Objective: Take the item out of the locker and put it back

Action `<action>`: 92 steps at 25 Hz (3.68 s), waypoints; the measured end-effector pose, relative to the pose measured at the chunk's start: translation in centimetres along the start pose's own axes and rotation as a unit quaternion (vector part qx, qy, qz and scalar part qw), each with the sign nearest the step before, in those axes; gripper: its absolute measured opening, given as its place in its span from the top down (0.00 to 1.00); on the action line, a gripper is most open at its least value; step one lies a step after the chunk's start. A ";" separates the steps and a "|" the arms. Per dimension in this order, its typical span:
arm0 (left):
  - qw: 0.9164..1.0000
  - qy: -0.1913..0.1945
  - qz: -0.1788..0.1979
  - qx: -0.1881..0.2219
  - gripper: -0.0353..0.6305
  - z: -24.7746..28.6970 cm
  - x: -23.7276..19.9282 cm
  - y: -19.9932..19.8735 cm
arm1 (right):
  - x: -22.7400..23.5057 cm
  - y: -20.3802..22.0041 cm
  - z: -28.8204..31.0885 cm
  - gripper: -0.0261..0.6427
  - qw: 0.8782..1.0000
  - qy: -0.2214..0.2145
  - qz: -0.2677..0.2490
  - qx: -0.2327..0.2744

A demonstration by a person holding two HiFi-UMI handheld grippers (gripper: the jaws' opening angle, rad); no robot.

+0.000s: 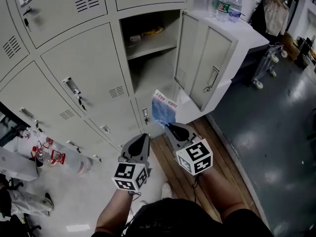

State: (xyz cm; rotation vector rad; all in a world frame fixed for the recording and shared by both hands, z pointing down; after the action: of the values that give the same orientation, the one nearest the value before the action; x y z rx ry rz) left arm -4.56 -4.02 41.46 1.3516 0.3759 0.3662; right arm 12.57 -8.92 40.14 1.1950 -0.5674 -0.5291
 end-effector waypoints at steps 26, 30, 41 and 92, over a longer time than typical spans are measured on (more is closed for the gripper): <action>0.999 -0.023 0.024 0.019 0.94 8.2 -2.7 -3.2 | 7.0 -6.2 8.0 0.93 0.997 -0.029 -0.059 0.025; 0.999 -0.014 0.025 0.018 0.94 10.4 -4.7 -3.1 | 8.1 -6.6 11.0 0.93 0.997 -0.030 -0.067 0.023; 0.999 -0.001 0.036 0.005 0.94 16.0 -9.5 -2.9 | 12.1 -6.7 19.5 0.93 0.997 -0.021 -0.077 0.004; 0.998 0.029 0.021 -0.044 0.94 19.5 -13.3 0.6 | 16.8 -0.7 32.9 0.72 0.982 -0.017 -0.111 -0.149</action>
State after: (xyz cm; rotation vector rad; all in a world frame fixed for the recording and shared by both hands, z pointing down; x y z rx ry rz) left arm -7.31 -27.00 46.15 1.2654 0.3761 0.4533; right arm 3.36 -43.21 50.30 0.9682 -0.3693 -0.7966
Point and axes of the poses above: the fingertips, and each gripper's own axes: z forward along the fingers, x to its right, y out of its underside, the point moved 9 cm from there along -z, backward along the fingers, and after that the axes turned 8 degrees about z, right-handed, at the moved point
